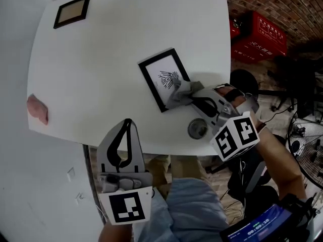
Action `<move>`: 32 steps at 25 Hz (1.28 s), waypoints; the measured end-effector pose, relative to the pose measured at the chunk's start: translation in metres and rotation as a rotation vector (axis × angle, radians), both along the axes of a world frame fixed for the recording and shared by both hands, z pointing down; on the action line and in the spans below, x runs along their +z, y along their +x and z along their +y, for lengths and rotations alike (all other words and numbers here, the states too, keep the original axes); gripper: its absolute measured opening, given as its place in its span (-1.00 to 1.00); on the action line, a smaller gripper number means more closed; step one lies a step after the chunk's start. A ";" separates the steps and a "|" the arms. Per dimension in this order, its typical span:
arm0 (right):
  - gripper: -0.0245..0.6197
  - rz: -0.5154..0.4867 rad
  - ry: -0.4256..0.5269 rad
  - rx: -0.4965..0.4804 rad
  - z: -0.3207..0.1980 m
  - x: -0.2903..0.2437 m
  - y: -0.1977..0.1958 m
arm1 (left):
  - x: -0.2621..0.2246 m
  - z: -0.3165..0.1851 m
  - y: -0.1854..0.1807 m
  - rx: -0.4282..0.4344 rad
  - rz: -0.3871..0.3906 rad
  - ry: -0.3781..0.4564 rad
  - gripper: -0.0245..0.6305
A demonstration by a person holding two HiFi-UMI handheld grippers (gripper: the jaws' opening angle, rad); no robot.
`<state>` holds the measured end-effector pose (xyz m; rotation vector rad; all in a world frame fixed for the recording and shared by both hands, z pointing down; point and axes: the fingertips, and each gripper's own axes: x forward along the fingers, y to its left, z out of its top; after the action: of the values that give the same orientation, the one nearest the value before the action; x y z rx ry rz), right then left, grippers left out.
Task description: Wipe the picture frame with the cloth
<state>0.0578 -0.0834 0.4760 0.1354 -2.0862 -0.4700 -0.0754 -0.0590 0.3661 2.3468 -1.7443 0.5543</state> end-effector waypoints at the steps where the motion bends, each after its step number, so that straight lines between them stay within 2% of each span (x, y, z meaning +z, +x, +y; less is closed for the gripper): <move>1: -0.85 0.002 -0.001 0.000 0.003 0.000 0.000 | 0.000 0.002 0.000 0.002 0.001 0.003 -0.90; 10: -0.85 0.041 -0.020 -0.045 0.049 0.003 -0.006 | -0.005 0.028 -0.007 0.001 0.002 0.023 -0.90; 20: -0.85 0.033 0.053 -0.102 0.076 -0.065 -0.021 | -0.065 0.062 -0.021 -0.064 0.020 0.122 -0.90; 32: -0.85 0.041 0.167 -0.202 0.034 -0.113 -0.042 | -0.101 0.049 -0.037 -0.150 0.025 0.173 -0.90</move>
<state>0.0158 -0.0499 0.3630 0.0121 -2.0285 -0.7643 -0.1129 -0.0098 0.2646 2.2931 -2.0098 0.3620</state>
